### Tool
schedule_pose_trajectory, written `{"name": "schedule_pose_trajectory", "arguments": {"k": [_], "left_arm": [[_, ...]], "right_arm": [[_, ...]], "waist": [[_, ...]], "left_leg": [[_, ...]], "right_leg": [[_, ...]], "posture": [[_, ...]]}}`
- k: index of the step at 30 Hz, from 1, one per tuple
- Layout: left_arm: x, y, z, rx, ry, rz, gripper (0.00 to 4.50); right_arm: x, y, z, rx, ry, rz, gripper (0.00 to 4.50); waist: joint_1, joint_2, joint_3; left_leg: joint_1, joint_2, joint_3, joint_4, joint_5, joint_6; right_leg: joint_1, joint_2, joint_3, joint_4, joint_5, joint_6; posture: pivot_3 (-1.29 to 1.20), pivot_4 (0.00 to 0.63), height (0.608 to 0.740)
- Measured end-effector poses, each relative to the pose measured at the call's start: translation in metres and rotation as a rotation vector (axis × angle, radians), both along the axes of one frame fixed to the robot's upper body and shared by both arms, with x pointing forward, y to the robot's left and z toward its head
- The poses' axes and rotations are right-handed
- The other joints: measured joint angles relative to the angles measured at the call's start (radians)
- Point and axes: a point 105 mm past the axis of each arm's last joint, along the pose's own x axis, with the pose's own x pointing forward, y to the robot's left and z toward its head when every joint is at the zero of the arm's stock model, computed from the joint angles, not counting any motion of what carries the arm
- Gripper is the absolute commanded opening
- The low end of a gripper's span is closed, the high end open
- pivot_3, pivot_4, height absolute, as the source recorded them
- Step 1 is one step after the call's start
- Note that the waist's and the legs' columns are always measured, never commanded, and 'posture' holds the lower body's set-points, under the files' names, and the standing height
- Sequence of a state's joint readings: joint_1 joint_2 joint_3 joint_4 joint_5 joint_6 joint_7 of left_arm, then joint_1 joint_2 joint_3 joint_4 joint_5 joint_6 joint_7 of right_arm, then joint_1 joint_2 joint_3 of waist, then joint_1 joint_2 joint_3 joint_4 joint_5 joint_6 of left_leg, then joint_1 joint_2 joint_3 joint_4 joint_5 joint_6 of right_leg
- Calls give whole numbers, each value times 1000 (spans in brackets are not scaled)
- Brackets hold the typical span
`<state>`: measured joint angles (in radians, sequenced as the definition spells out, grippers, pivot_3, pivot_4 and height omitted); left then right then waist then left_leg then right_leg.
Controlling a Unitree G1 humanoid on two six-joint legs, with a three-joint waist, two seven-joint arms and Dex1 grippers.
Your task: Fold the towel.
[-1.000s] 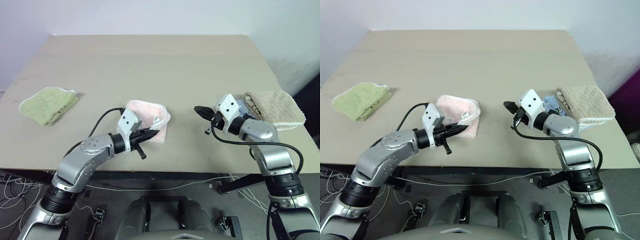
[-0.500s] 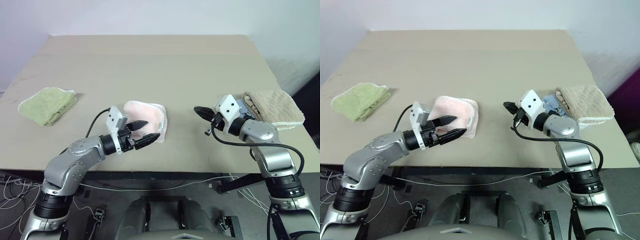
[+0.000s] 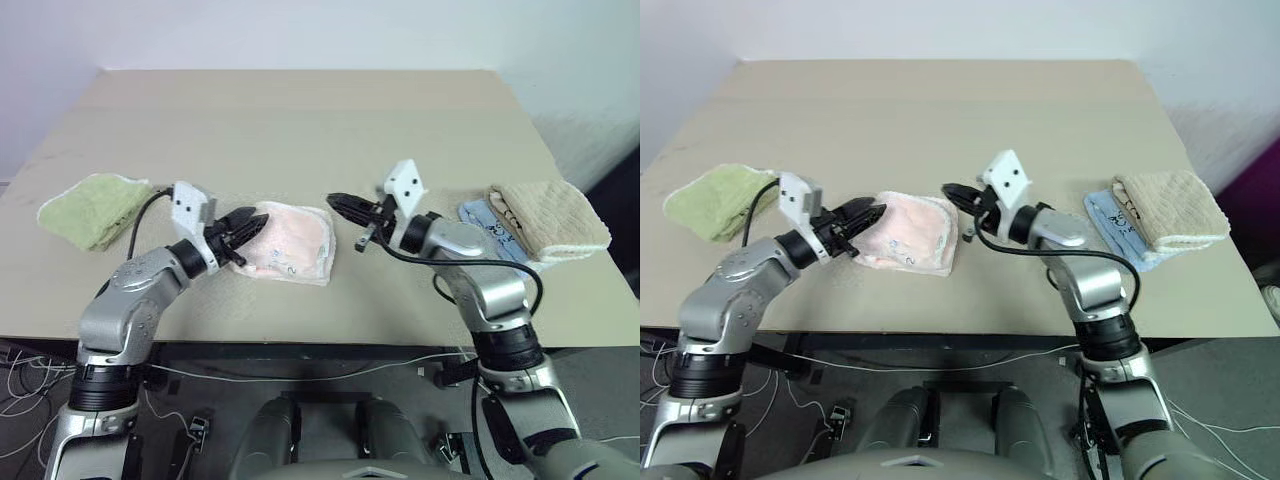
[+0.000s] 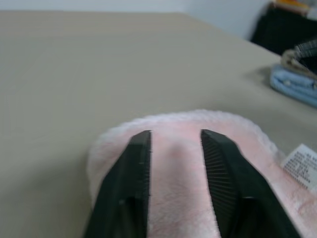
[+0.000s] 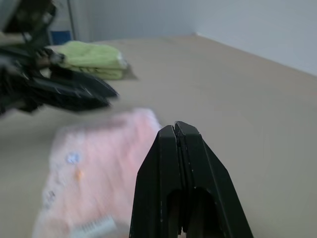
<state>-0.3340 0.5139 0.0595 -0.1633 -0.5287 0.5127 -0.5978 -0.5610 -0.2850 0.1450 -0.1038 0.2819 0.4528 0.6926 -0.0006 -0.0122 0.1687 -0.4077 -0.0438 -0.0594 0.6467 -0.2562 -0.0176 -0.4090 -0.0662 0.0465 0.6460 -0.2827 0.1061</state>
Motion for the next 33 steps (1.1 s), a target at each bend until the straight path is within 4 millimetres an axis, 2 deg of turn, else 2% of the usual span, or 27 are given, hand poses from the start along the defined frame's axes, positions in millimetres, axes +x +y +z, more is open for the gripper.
{"name": "schedule_pose_trajectory", "arguments": {"k": [5,9,11,17,22,24,28,30,33], "left_arm": [[5,-11,-28,104,48,-59,491],[4,-15,-45,199,54,-93,491],[4,-16,-52,257,45,-102,491],[3,-16,-56,303,17,-106,491],[2,-7,-46,118,62,-34,491],[2,7,-31,-16,80,33,491],[-4,49,-3,-292,134,202,491],[-9,67,-7,-419,213,287,491],[-22,75,-24,-559,344,365,1047]], "right_arm": [[2,19,-44,-44,148,29,0],[5,18,-83,-134,237,5,0],[4,18,-94,-163,238,2,0],[2,18,-94,-179,190,3,0],[-5,14,-87,-161,146,11,0],[-8,10,-77,-144,111,15,0],[-10,-2,-44,-106,11,0,0],[-10,-9,-37,-107,-7,-18,0],[-10,-16,-37,-114,-2,-32,0]], "waist": [[-13,0,0],[-14,0,0],[-14,0,0],[-14,1,-1],[-14,1,-1],[-15,0,0],[-16,0,-1],[-16,0,-1],[-12,0,0]], "left_leg": [[0,0,0,-1,0,0],[-1,0,0,-1,0,0],[-1,0,0,-1,0,0],[0,0,0,-1,0,0],[-1,0,0,0,0,0],[-1,1,0,0,0,0],[-1,1,-1,0,0,0],[-1,1,-1,0,0,0],[-1,1,-1,1,0,0]], "right_leg": [[-1,0,0,1,0,0],[-2,0,0,1,0,0],[-2,0,0,1,0,0],[-1,0,0,1,0,0],[-2,0,0,2,0,0],[-2,-1,0,2,0,0],[-2,0,1,2,0,0],[-2,0,0,2,0,0],[-2,-1,0,2,0,0]], "posture": [[0,150,740],[0,150,740],[0,150,740],[0,150,740],[0,150,740],[0,150,740],[0,150,740],[0,150,740],[0,150,740]]}}
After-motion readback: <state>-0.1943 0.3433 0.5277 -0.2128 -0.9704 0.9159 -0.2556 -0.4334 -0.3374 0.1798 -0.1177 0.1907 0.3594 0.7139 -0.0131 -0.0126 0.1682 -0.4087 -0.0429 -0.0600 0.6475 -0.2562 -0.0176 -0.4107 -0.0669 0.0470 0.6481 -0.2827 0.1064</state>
